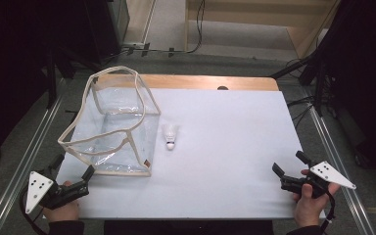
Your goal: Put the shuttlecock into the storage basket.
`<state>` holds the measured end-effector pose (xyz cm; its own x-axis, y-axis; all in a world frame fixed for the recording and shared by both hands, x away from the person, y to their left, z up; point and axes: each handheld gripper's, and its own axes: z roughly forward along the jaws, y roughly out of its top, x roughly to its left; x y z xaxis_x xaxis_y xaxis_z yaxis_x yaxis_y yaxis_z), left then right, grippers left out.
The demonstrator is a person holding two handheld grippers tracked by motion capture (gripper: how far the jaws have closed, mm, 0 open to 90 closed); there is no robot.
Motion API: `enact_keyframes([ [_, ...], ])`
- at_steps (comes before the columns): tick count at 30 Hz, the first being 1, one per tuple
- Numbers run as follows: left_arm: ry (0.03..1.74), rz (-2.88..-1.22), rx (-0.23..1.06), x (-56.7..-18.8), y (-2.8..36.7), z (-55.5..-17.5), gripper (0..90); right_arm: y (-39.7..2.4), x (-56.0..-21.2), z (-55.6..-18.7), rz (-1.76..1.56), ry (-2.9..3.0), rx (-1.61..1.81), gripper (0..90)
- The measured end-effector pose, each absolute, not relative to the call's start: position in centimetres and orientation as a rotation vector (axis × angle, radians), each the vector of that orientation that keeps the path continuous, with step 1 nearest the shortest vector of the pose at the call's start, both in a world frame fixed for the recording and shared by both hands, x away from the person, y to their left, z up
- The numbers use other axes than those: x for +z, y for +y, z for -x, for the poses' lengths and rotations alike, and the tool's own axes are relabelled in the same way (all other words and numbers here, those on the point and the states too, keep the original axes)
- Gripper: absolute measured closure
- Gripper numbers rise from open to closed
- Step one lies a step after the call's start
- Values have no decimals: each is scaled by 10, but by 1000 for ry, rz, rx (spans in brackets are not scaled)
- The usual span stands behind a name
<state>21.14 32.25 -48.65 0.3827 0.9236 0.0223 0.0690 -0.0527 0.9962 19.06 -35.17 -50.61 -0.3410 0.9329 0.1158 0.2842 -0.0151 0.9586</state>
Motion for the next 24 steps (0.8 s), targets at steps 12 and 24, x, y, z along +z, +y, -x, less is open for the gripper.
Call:
enact_keyframes([
  [12,947,-1463,902,-487,322,-211,0,-340,-494,-191,-1255,1684,1399,0],
  [24,947,-1468,902,-487,322,-211,0,-319,-477,-200,-1207,1750,1416,0],
])
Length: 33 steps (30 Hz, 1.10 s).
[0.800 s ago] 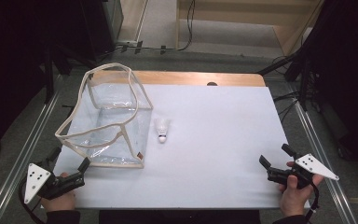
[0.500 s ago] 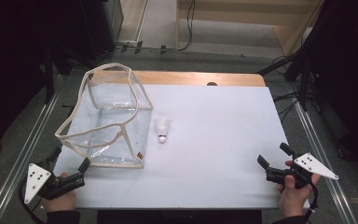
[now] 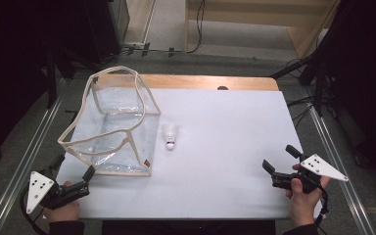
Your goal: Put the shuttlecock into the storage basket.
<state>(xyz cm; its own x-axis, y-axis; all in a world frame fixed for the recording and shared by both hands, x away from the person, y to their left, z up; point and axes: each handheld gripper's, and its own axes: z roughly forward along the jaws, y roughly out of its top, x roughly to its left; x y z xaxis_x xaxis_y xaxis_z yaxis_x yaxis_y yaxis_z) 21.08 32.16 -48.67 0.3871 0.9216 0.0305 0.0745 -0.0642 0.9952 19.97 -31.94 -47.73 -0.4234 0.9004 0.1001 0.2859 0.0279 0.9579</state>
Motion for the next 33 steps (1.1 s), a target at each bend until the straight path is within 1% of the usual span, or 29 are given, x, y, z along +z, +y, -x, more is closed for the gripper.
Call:
enact_keyframes([
  [7,948,-1465,901,-487,322,-211,0,-301,-466,-213,-1143,1798,1412,0],
  [17,945,-1468,902,-487,322,-211,0,-287,-452,-226,-1103,1823,1447,0],
  [33,946,-1464,901,-487,322,-211,0,-271,-439,-237,-1049,1861,1460,0],
])
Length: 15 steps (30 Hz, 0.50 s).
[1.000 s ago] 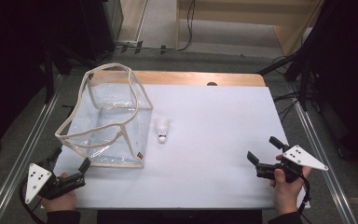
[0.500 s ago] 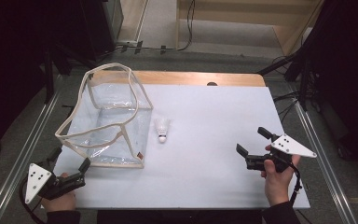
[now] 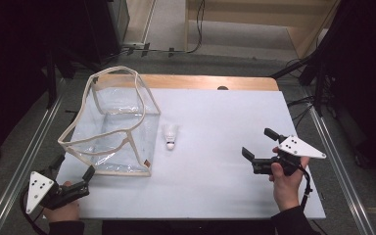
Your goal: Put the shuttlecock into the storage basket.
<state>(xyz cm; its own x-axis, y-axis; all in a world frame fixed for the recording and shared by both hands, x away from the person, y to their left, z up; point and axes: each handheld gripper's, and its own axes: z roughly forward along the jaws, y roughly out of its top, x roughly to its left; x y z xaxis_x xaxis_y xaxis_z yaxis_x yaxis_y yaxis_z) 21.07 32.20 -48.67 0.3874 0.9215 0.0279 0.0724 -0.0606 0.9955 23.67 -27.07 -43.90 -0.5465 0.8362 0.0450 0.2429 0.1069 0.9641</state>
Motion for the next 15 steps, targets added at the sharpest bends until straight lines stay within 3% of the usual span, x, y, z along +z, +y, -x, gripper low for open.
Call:
enact_keyframes([
  [15,946,-1462,901,-487,322,-211,0,-253,-432,-248,-1008,1906,1472,0],
])
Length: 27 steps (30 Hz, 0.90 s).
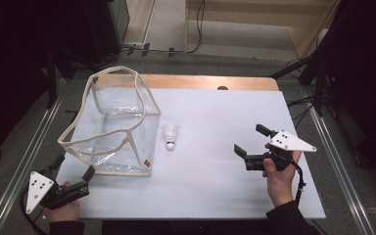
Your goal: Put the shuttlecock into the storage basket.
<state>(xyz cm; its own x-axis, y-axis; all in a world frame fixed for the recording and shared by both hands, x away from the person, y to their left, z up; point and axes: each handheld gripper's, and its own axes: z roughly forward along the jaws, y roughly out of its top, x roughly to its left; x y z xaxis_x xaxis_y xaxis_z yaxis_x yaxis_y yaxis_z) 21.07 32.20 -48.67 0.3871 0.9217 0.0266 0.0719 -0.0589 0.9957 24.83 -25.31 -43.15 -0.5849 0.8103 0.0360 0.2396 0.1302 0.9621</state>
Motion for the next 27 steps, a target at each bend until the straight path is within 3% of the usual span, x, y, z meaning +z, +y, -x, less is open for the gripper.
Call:
enact_keyframes([
  [8,946,-1464,901,-487,322,-211,0,-243,-428,-253,-993,1920,1493,2],
  [10,946,-1463,902,-487,322,-211,0,-240,-427,-255,-996,1913,1497,55],
  [17,946,-1459,899,-487,322,-211,0,-227,-423,-260,-977,1933,1498,59],
  [20,945,-1462,900,-487,322,-211,0,-220,-422,-261,-973,1933,1488,137],
  [27,946,-1461,900,-487,322,-211,0,-205,-419,-267,-944,1963,1496,143],
])
